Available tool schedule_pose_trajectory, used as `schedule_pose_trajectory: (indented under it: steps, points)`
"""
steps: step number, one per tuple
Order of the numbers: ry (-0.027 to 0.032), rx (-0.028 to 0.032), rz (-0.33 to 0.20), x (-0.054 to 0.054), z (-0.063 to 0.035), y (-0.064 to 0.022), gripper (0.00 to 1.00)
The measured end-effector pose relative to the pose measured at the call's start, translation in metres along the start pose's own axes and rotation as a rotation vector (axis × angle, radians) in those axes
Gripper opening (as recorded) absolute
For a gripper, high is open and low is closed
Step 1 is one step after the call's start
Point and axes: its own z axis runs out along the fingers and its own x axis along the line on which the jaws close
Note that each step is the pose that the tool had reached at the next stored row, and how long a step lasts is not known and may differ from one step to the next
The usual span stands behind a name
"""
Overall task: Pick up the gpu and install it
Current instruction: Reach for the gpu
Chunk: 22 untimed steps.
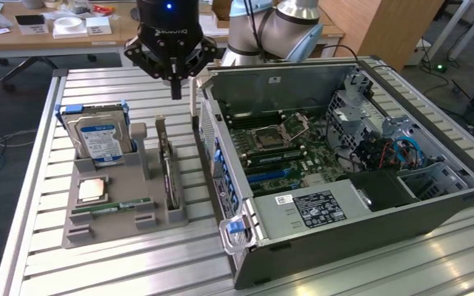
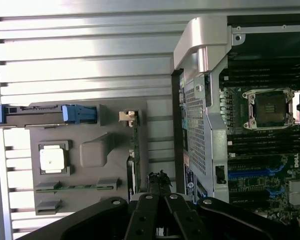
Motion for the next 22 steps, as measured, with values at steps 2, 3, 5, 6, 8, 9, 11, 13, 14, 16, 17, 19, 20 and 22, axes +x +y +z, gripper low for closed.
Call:
schedule_pose_trajectory:
  steps: [2, 3, 5, 6, 8, 9, 11, 13, 14, 16, 17, 19, 20, 22]
  points:
    - [0.0, 0.0, 0.0, 0.002, 0.0, -0.0002, 0.11]
    - [0.0, 0.0, 0.0, 0.004, 0.0, -0.0003, 0.11]
    - [0.0, 0.0, 0.0, 0.006, 0.0, -0.0005, 0.11]
    - [0.0, 0.0, 0.0, 0.007, 0.0001, -0.0006, 0.11]
    - [0.0, 0.0, 0.0, 0.01, 0.0001, -0.0007, 0.11]
    - [-0.0001, 0.0, 0.0, 0.011, 0.0001, -0.0008, 0.11]
    - [0.0, 0.0, 0.0, 0.013, 0.0001, -0.001, 0.11]
    - [-0.0001, -0.0001, 0.0, 0.015, 0.0002, -0.0012, 0.11]
    - [0.0, 0.0, 0.0, 0.016, 0.0002, -0.0012, 0.11]
    - [0.0, -0.0001, 0.0, 0.018, 0.0003, -0.0014, 0.11]
    - [0.0, -0.0001, 0.0, 0.019, 0.0004, -0.0014, 0.11]
    - [0.0, 0.0, 0.0, 0.02, 0.0004, -0.0015, 0.11]
    - [-0.0001, -0.0001, 0.0, 0.02, 0.0006, -0.0016, 0.11]
    - [0.0, 0.0, 0.0, 0.02, 0.0005, -0.0016, 0.11]
